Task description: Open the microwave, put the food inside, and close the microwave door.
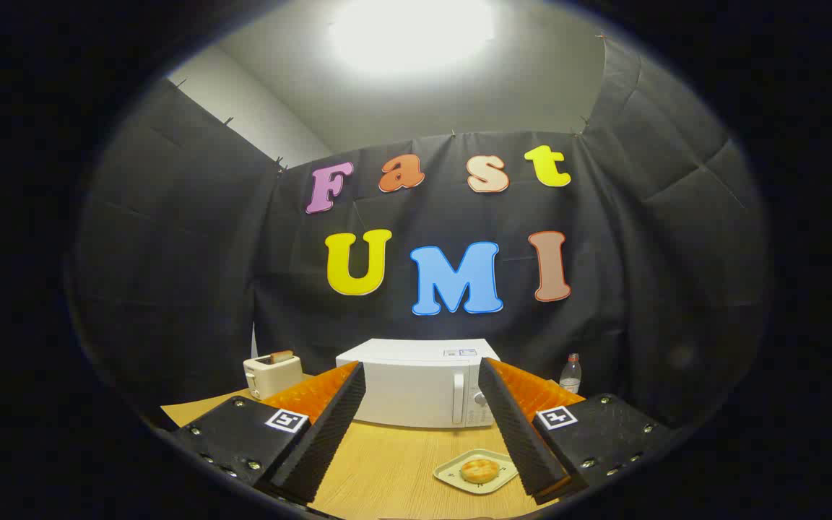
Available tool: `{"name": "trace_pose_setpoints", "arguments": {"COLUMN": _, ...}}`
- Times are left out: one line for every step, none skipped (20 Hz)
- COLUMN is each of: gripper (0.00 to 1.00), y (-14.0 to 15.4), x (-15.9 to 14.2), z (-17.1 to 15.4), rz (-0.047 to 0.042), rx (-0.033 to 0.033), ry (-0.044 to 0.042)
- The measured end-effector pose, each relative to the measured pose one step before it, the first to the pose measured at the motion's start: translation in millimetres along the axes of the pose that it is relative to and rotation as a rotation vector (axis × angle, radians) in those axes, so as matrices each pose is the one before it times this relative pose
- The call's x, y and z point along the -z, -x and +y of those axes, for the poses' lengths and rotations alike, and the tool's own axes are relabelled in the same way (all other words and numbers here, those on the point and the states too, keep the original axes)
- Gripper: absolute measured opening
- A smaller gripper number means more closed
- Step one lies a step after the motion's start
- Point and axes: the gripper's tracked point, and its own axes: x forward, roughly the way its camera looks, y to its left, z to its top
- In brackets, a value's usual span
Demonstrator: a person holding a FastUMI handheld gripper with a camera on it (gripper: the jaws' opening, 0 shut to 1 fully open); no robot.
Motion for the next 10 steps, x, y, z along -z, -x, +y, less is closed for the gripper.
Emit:
{"name": "trace_pose_setpoints", "arguments": {"gripper": 0.99, "y": -0.15, "x": -1.29, "z": -1.58, "rz": -0.00263, "rx": 0.00477, "ry": 0.00468}}
{"name": "trace_pose_setpoints", "arguments": {"gripper": 0.99, "y": 0.49, "x": -0.63, "z": -0.63, "rz": -0.00329, "rx": 0.00467, "ry": 0.00254}}
{"name": "trace_pose_setpoints", "arguments": {"gripper": 0.99, "y": 0.42, "x": -1.08, "z": 0.27, "rz": -0.00177, "rx": 0.00074, "ry": 0.00006}}
{"name": "trace_pose_setpoints", "arguments": {"gripper": 0.99, "y": 0.53, "x": 1.24, "z": 1.20, "rz": 0.00029, "rx": -0.00185, "ry": -0.00115}}
{"name": "trace_pose_setpoints", "arguments": {"gripper": 0.99, "y": -0.01, "x": 0.21, "z": 0.34, "rz": 0.00015, "rx": -0.00208, "ry": -0.00151}}
{"name": "trace_pose_setpoints", "arguments": {"gripper": 0.99, "y": -0.62, "x": -0.40, "z": -0.60, "rz": 0.00043, "rx": -0.00026, "ry": -0.00062}}
{"name": "trace_pose_setpoints", "arguments": {"gripper": 0.99, "y": -0.03, "x": -0.94, "z": -0.50, "rz": -0.00007, "rx": 0.00033, "ry": 0.00119}}
{"name": "trace_pose_setpoints", "arguments": {"gripper": 0.99, "y": -0.02, "x": 1.12, "z": 0.18, "rz": 0.00087, "rx": -0.00122, "ry": 0.00248}}
{"name": "trace_pose_setpoints", "arguments": {"gripper": 0.99, "y": 0.78, "x": 0.23, "z": 0.89, "rz": 0.00008, "rx": -0.00083, "ry": 0.00099}}
{"name": "trace_pose_setpoints", "arguments": {"gripper": 0.99, "y": -0.10, "x": -0.41, "z": 0.39, "rz": -0.00012, "rx": 0.00019, "ry": -0.00173}}
